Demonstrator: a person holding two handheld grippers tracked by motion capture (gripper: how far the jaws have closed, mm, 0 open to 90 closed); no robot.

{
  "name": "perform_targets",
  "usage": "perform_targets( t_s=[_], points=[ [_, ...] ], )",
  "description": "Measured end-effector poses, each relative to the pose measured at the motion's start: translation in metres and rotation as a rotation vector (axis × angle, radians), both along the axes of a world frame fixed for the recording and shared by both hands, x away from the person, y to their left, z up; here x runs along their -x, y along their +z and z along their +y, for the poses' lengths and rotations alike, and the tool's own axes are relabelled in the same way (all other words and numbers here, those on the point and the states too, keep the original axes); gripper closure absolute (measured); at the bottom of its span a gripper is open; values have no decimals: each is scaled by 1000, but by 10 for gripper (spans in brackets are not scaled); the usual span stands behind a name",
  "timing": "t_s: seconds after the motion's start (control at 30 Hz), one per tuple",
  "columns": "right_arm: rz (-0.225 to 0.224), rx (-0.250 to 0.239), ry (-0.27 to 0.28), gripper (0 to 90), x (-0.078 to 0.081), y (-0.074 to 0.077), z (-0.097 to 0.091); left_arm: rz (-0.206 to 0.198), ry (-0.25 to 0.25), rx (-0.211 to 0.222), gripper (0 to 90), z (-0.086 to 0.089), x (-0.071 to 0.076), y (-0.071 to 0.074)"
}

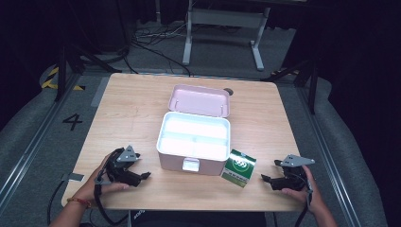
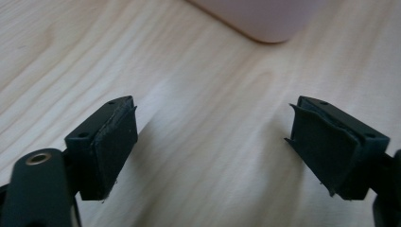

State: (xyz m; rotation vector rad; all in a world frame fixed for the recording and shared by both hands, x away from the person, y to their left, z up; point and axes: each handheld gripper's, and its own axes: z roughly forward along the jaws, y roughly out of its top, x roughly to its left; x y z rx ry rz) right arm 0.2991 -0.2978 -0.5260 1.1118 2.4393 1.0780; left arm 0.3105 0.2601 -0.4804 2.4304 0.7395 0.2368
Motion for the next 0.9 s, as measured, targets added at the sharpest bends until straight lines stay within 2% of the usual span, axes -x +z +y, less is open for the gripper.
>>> perform_targets(
  t_s=[0.07,0.23,0.27,0.33,0.37,0.47,0.53,0.9],
  points=[
    [-7,-11,31,170,4,5,4,-12,-1,16,191,-9,2,3],
    [-27,-38,80,163,12,14,12,-20,8,46,194,-16,3,7],
    [-38,-51,111,164,17,19,17,-29,6,41,194,-18,3,8],
    [-39,-62,124,163,19,21,19,-39,8,45,195,-21,3,9],
    [-46,-69,154,164,23,26,25,-43,10,46,196,-24,3,10],
    [-52,-71,166,165,26,29,31,-39,-4,41,196,-28,3,10],
    [-53,-66,201,168,30,32,38,-49,-11,34,195,-34,2,11],
    [-65,-49,232,165,33,38,60,-62,-19,30,196,-48,0,12]
  ],
)
